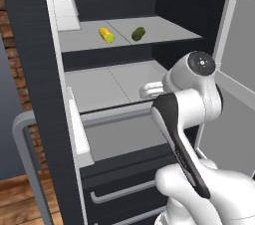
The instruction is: Gather the cucumber and corn from the fridge and place them on a tray on the dining counter. Then gather the chicken drumstick and steak from the fridge and place them on the other tray.
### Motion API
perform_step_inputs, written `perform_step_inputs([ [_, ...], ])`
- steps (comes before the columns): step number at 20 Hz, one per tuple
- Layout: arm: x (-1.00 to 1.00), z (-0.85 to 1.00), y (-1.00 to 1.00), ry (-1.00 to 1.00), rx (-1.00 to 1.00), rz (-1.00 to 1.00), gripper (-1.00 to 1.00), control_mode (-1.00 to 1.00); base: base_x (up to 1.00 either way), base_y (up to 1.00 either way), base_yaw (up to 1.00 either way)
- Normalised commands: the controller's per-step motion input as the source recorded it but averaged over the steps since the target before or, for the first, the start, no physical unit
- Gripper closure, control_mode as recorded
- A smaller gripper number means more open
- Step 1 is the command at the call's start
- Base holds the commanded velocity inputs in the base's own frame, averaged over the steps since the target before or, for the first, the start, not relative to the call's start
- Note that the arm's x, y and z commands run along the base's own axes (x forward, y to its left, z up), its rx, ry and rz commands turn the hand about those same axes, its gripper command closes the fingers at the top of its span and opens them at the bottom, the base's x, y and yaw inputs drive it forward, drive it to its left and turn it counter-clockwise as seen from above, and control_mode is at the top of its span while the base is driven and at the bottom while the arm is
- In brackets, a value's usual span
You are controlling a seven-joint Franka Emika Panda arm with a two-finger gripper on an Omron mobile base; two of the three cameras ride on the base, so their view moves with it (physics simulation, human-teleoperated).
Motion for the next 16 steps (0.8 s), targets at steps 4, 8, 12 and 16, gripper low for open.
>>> perform_step_inputs([
  [4, 0.24, 0.54, -0.09, -0.02, 0.02, -0.06, -1.0, -1.0, 0.0, 0.0, 0.0],
  [8, 0.35, 0.68, -0.07, -0.03, 0.03, -0.15, -1.0, -1.0, 0.0, 0.0, 0.0],
  [12, 0.41, 0.45, -0.1, -0.08, 0.0, -0.06, -1.0, -1.0, 0.0, 0.0, 0.0],
  [16, 0.71, 0.1, -0.02, -0.09, 0.0, -0.01, -1.0, -1.0, 0.0, 0.0, 0.0],
])
